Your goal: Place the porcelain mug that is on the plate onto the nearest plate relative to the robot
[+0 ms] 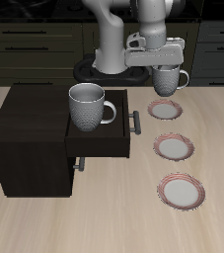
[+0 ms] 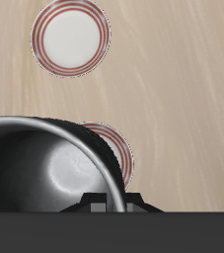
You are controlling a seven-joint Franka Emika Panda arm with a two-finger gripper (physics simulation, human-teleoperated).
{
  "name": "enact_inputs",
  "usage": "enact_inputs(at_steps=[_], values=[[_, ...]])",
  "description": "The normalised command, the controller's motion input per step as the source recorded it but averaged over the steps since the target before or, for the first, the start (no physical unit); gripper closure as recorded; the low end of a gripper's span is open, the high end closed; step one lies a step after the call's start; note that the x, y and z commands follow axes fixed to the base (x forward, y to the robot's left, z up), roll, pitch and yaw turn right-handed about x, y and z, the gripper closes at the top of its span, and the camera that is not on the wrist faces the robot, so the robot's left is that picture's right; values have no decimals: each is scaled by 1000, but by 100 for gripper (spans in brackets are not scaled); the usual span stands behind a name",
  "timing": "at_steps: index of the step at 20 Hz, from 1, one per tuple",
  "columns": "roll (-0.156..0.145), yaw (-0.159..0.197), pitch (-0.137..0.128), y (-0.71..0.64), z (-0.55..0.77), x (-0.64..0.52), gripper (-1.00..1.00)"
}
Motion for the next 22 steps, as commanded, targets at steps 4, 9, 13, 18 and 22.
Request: enact_inputs(at_steps=[4, 9, 13, 18, 22], values=[[-11, 1, 58, 3, -337, 31, 100], [-2, -3, 47, -16, -267, -15, 100], [36, -11, 51, -2, -257, -177, 100], [14, -19, 20, 26, -179, -92, 100], [-3, 48, 65, 91, -424, 72, 100]])
